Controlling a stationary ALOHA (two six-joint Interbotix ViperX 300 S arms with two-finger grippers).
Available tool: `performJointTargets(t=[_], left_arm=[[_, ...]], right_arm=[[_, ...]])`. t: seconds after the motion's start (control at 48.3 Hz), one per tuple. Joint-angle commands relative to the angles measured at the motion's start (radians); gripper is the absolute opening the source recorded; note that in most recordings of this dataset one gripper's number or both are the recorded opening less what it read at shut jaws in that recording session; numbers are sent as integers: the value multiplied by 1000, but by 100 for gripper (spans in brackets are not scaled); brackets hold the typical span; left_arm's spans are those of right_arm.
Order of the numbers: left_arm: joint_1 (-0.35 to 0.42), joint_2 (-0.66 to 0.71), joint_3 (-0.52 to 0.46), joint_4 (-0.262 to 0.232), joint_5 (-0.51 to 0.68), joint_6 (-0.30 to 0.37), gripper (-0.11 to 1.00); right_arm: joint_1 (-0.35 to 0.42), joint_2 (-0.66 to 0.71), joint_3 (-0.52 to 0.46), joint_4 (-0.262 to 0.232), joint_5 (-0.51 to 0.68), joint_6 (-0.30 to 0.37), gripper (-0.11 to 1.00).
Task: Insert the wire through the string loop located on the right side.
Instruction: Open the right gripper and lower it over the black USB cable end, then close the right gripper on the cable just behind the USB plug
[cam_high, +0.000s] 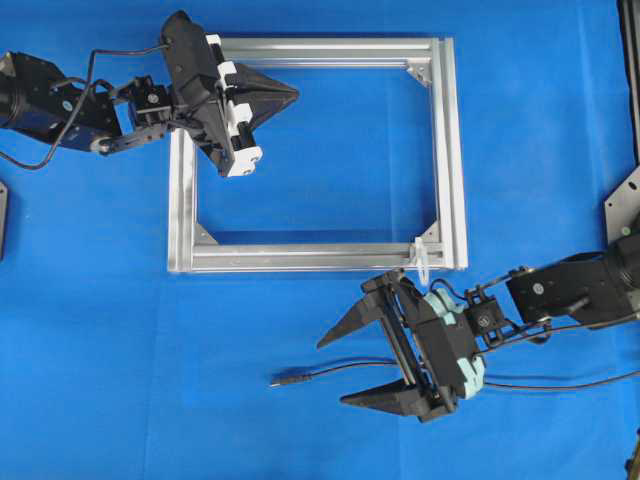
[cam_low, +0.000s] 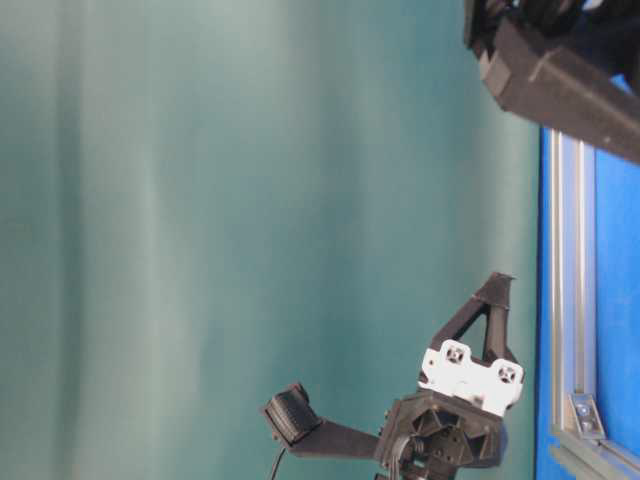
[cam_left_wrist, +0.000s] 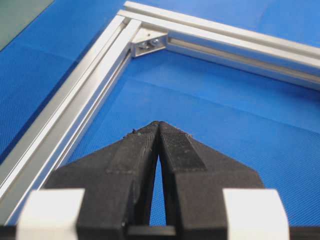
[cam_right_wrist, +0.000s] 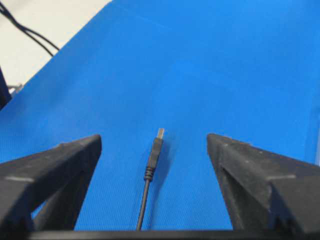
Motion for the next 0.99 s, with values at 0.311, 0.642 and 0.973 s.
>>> performJointTargets(t=[0.311,0.642,0.973], left_arm=[[2,-28,-20,3,-5,2,0],[2,-29,-15,3,-5,2,0],[2,-29,-8,3,-2,2,0]], right_arm=[[26,67,-49,100,0,2,87],[52,204,-101,218,-15,2,87],[63,230,-114,233,-37,0,82]])
